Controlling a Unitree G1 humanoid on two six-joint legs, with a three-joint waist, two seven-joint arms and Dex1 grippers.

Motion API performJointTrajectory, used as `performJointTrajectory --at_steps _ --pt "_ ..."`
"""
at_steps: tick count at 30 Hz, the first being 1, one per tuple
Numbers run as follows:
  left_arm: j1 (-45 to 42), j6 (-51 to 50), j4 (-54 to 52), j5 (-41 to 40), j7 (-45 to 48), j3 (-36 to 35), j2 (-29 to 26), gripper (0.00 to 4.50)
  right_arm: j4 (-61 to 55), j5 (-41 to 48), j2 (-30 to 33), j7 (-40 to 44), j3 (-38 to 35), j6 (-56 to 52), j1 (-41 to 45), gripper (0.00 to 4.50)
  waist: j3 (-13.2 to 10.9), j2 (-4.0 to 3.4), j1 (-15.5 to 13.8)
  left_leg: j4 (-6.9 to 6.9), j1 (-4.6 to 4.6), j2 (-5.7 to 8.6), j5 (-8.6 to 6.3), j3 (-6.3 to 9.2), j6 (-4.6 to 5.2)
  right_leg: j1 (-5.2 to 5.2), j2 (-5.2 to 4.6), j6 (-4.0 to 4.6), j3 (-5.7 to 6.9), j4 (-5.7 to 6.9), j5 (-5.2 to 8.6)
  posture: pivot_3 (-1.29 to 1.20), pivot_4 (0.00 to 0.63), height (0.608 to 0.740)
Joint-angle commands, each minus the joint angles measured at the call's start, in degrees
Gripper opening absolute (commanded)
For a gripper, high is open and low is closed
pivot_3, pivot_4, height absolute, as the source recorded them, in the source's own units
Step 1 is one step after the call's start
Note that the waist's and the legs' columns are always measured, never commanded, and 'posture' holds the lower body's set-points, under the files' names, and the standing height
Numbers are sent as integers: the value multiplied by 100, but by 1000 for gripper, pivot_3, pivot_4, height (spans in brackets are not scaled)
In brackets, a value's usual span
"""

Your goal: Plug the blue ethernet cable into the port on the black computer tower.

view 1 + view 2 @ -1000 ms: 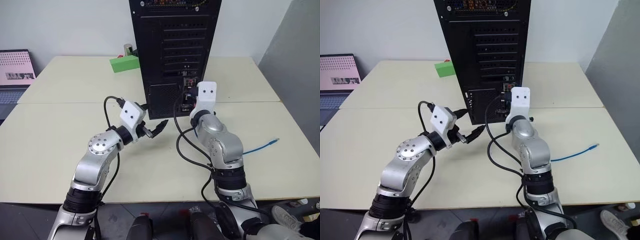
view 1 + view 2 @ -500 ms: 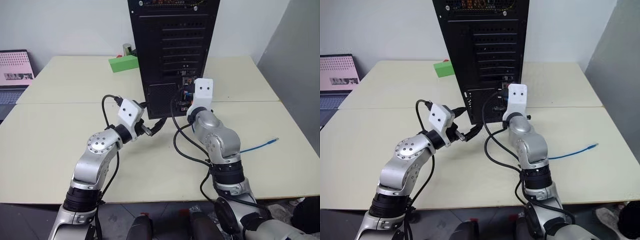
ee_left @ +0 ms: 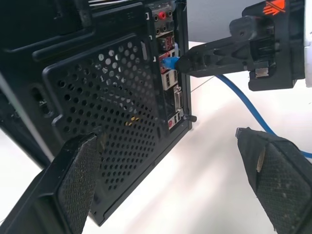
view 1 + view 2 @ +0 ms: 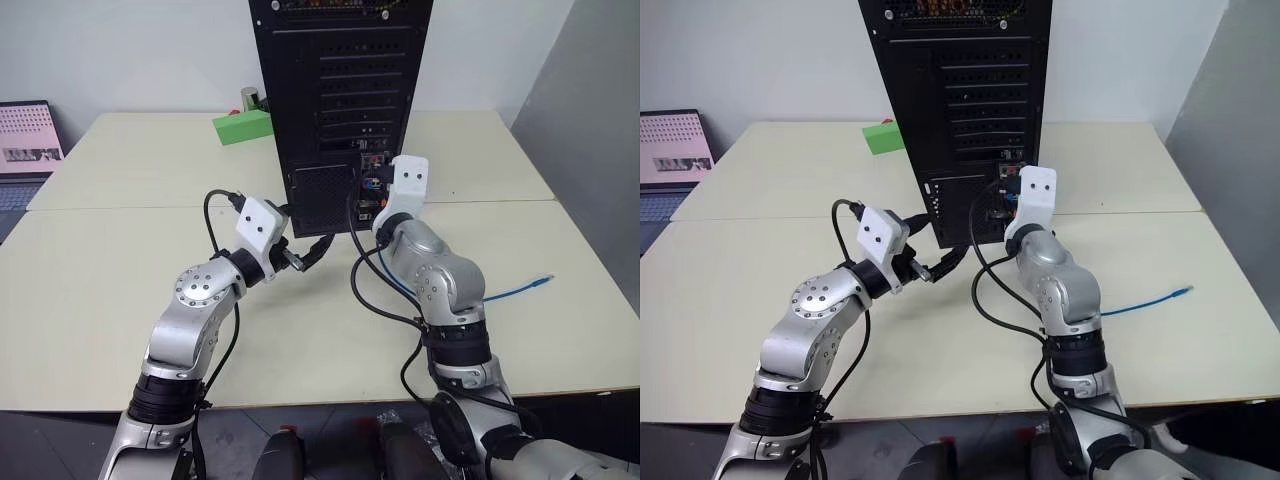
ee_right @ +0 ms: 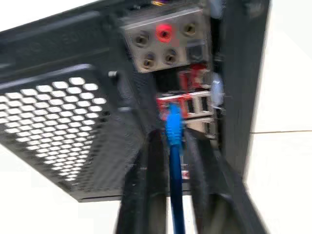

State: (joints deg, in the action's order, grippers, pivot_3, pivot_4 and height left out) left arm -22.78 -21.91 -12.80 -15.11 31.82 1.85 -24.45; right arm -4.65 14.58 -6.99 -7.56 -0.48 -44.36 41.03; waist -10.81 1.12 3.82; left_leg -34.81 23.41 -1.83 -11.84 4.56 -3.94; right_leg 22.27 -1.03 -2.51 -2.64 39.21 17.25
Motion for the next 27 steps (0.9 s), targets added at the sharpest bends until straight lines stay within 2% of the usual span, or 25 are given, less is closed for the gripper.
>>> performJointTrajectory --at_steps 1,7,14,19,27 --pt "-75 64 -87 7 -6 -108 -30 4500 -734 120 234 497 269 -80 -252 1771 0 0 -3 0 4 0 0 -1 0 3 -1 0 -1 -3 0 0 150 740" --pt "-154 -290 88 59 121 -153 -378 4500 -1943 365 1515 1847 556 -108 -979 3080 -1 -2 -71 -4 30 6 0 3 -1 9 -9 0 10 -19 0 0 150 740" --pt "-183 -241 255 -325 822 -435 -909 4500 -2361 903 3235 3693 -130 554 -1589 4415 -2 0 -95 -9 31 9 0 9 0 5 -10 -5 17 -21 2 0 150 740" --pt "-257 -597 167 -1057 1580 -684 -1142 4500 -2177 1543 3864 4512 -731 589 -1555 4488 -2 1 -92 -9 30 8 0 8 0 5 -9 -4 17 -20 1 0 150 740" --pt "-320 -578 25 -1113 2275 -481 -1639 4500 -1546 1736 4444 5216 -879 749 -1192 4488 -3 1 -98 -11 30 8 0 7 0 4 -9 -3 16 -22 1 0 150 740"
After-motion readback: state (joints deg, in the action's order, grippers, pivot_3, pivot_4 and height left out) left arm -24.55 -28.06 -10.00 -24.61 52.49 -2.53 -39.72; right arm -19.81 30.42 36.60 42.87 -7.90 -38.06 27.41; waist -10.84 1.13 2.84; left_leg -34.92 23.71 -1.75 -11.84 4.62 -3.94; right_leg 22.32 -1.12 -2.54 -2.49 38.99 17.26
